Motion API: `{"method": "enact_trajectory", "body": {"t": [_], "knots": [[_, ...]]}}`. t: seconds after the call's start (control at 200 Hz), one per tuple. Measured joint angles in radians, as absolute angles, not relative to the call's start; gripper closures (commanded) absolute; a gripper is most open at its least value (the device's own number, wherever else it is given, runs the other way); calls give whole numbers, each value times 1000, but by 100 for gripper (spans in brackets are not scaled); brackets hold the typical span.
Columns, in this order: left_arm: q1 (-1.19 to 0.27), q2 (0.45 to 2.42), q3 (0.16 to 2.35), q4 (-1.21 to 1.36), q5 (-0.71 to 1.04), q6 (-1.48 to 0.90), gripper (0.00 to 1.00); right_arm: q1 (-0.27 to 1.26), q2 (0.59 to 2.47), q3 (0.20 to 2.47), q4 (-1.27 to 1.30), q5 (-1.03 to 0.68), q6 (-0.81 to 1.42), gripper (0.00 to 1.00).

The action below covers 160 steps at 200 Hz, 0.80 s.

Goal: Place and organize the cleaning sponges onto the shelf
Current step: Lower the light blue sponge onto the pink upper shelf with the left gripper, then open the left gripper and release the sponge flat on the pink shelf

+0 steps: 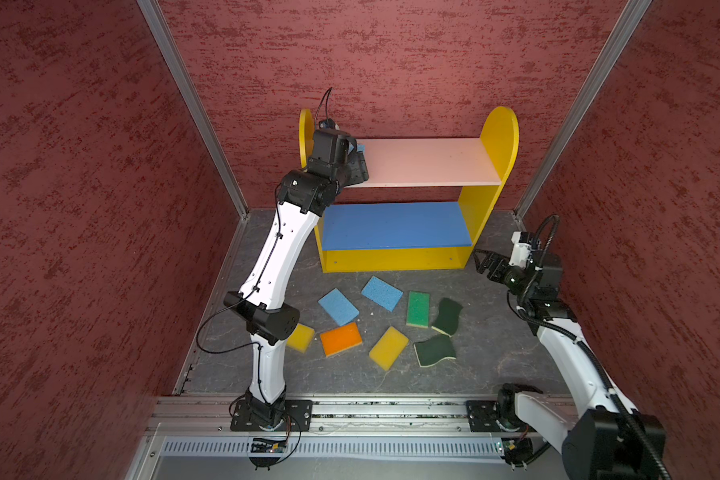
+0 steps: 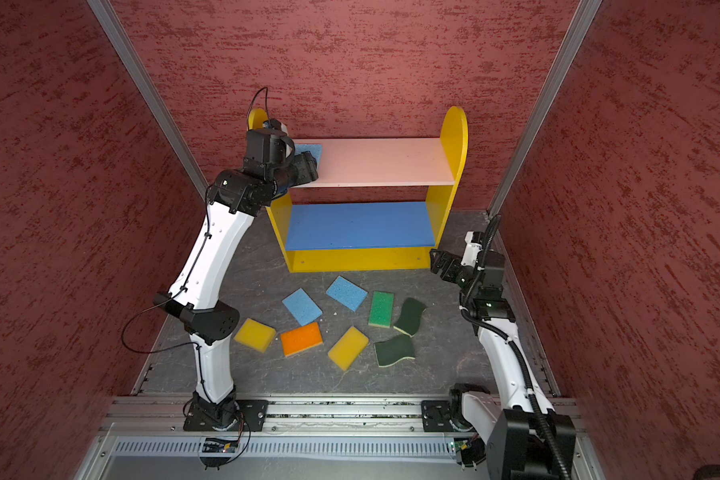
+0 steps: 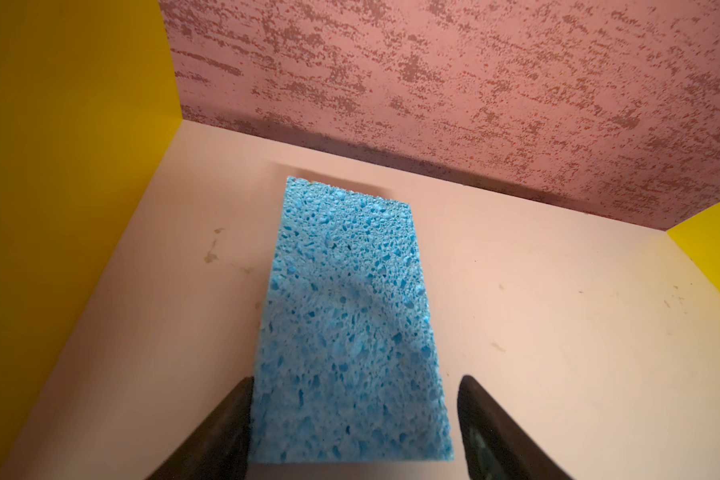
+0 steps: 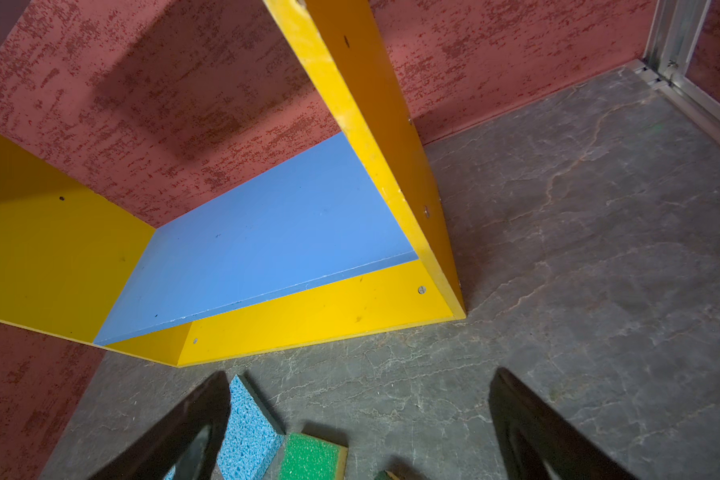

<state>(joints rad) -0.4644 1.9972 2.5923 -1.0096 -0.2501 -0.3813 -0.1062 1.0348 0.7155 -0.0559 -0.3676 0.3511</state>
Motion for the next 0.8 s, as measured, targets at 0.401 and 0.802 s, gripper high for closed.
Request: {"method": "enact_trajectory", "body": {"t": [0.401,0.802], "knots": [[-458,1997,2594,-1001,-195,-414,26,-106,1034,715,-56,-368,351,2],[-437,1895,2442,-934,-132,-457,25,-106,1034,715,-56,-368,351,1]]}}
